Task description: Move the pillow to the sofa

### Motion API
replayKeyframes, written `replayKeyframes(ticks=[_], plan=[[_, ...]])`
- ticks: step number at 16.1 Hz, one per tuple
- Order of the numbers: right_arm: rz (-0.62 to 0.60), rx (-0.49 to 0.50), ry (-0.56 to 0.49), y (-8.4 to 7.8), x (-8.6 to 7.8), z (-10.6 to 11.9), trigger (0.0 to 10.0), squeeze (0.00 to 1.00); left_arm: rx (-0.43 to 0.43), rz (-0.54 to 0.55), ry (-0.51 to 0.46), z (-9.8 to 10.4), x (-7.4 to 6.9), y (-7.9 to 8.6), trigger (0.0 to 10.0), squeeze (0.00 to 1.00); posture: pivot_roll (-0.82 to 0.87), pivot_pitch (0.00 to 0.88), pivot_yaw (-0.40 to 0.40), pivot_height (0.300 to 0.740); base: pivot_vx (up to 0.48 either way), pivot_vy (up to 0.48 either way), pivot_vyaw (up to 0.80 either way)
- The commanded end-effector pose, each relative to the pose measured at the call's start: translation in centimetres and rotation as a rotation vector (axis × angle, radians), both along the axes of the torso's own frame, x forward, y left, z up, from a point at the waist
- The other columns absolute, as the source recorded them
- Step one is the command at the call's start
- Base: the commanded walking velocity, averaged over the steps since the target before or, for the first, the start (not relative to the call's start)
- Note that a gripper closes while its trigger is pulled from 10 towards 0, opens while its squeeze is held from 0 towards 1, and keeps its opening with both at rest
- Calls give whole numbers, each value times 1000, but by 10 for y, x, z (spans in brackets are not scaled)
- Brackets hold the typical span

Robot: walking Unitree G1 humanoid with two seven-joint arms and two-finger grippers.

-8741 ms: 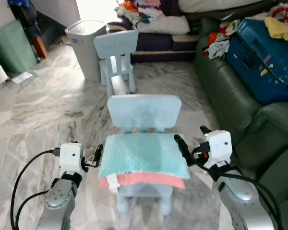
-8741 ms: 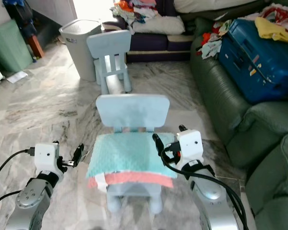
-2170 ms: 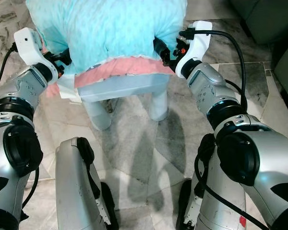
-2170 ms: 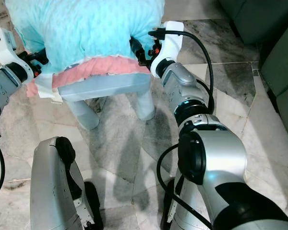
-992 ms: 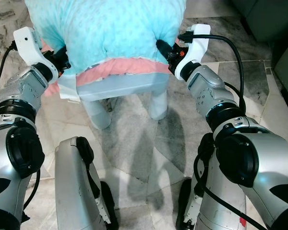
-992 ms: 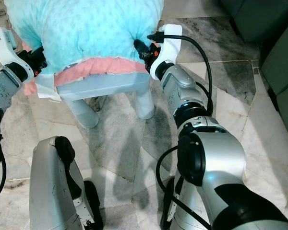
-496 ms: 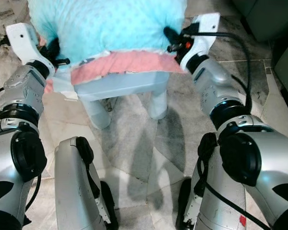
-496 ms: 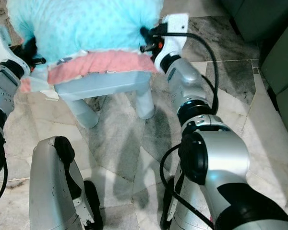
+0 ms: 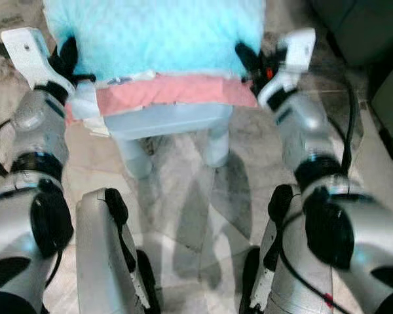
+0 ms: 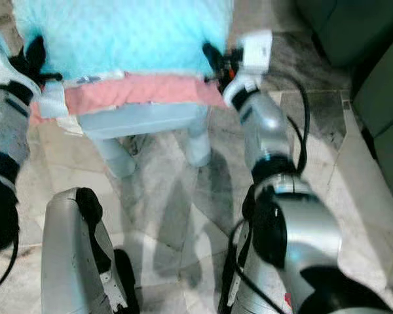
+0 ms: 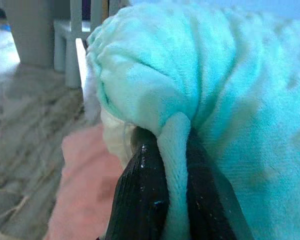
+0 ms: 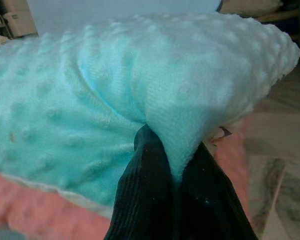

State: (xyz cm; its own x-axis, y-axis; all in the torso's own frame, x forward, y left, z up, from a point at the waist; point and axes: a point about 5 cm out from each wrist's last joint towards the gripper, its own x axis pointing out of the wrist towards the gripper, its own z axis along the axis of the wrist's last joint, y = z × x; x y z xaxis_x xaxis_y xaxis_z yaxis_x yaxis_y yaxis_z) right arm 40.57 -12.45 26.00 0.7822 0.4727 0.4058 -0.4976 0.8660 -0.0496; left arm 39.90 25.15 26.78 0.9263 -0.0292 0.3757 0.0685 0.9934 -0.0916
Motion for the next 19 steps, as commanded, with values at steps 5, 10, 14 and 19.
replayKeyframes(ticks=[5, 10, 14, 19], plan=[[-91, -21, -87, -15, -21, -21, 0, 0, -14, 46, -48, -43, -15, -15, 0, 0, -112, 0, 40, 365, 0, 0, 0], [-177, -51, -29, -15, -60, -58, 1216, 0, -80, 17, 36, -107, -47, -60, 0, 0, -145, 0, 36, 365, 0, 0, 0], [-287, -110, 105, -13, -95, -87, 10000, 0, -28, 25, 130, -132, -76, -71, 10000, 0, -154, 0, 42, 365, 0, 0, 0], [-401, -144, 152, -20, -119, -95, 10000, 0, 24, -39, 206, -147, -102, -78, 10000, 0, -167, 0, 59, 365, 0, 0, 0]])
